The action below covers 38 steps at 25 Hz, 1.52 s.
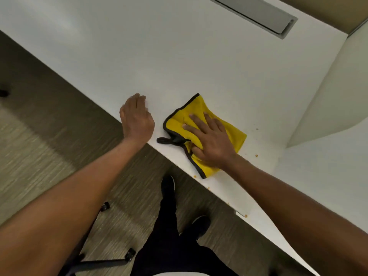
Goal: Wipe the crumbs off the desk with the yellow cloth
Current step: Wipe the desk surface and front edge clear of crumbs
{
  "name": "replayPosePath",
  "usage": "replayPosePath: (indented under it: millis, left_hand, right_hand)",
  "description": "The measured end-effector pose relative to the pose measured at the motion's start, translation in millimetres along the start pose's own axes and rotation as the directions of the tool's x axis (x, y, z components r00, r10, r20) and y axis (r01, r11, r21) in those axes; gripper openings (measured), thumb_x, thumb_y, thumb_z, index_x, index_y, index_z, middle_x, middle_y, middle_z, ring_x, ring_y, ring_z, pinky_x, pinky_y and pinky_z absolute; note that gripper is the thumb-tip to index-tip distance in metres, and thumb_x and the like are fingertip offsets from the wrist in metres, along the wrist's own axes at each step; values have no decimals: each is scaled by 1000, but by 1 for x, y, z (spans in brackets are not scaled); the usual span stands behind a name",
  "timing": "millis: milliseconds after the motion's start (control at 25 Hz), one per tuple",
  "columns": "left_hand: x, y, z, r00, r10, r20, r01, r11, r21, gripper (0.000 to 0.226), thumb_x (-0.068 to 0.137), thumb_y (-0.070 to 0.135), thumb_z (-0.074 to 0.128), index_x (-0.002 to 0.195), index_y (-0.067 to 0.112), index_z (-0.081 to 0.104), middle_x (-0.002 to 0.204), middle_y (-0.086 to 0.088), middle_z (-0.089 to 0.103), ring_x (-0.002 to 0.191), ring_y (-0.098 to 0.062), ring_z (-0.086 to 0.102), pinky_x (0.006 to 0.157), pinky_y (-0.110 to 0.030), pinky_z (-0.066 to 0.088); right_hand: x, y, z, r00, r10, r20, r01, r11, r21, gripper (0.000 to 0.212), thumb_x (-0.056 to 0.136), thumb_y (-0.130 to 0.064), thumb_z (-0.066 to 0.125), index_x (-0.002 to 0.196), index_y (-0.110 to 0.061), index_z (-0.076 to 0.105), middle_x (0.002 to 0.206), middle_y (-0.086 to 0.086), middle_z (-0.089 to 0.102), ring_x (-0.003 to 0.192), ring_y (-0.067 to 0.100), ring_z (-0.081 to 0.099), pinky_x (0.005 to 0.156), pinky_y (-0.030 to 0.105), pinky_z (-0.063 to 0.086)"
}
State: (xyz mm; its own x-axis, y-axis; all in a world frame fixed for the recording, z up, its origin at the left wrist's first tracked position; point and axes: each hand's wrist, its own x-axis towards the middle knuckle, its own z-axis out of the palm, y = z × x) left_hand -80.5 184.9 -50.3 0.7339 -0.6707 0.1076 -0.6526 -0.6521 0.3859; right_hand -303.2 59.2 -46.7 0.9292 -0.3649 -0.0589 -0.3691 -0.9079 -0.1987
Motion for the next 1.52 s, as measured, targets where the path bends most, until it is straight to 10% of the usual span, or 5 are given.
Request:
replayPosePath:
  millis: [320, 600, 960, 1320, 1520]
  left_hand:
    - [-22, 39, 26, 997, 73, 30, -75, 996, 57, 40, 103, 25, 41, 136, 8, 53, 150, -14, 47, 140, -34, 41, 114, -51, 32]
    - [-22, 36, 28, 997, 81, 16, -82, 996, 46, 42, 99, 27, 38, 134, 10, 53, 148, -12, 49, 138, -33, 42, 111, -51, 33]
    - [-20, 35, 32, 997, 68, -21, -67, 997, 31, 37, 99, 25, 44, 131, 11, 55, 146, -12, 51, 138, -32, 44, 110, -51, 34]
    - [-23, 39, 28, 997, 66, -27, -66, 997, 32, 36, 100, 20, 46, 133, 10, 54, 148, -12, 49, 139, -31, 41, 111, -49, 31]
    - [-22, 40, 30, 995, 82, -58, -80, 996, 28, 35, 98, 20, 47, 130, 9, 56, 146, -12, 51, 138, -31, 43, 110, -49, 32]
  right_hand:
    - [66, 81, -30, 743, 666, -67, -653, 743, 145, 77, 87, -66, 43, 151, -24, 36, 165, 12, 22, 149, 50, 12, 118, 66, 10]
    - [-19, 19, 2, 997, 23, -76, -21, 999, 24, 68, 83, -54, 45, 147, -32, 47, 162, 5, 33, 149, 42, 25, 118, 60, 21]
    - [19, 134, -32, 773, 620, -135, -615, 784, 83, 80, 83, -75, 41, 151, -32, 38, 165, 7, 25, 150, 45, 16, 119, 62, 13]
    - [-46, 66, -7, 997, -75, -29, 76, 997, 21, 68, 83, -45, 57, 149, -34, 44, 164, 3, 30, 149, 39, 27, 118, 52, 22]
    - [-11, 167, -40, 800, 575, -174, -561, 818, 123, 58, 94, -41, 50, 150, -27, 42, 164, 5, 29, 150, 38, 23, 122, 49, 17]
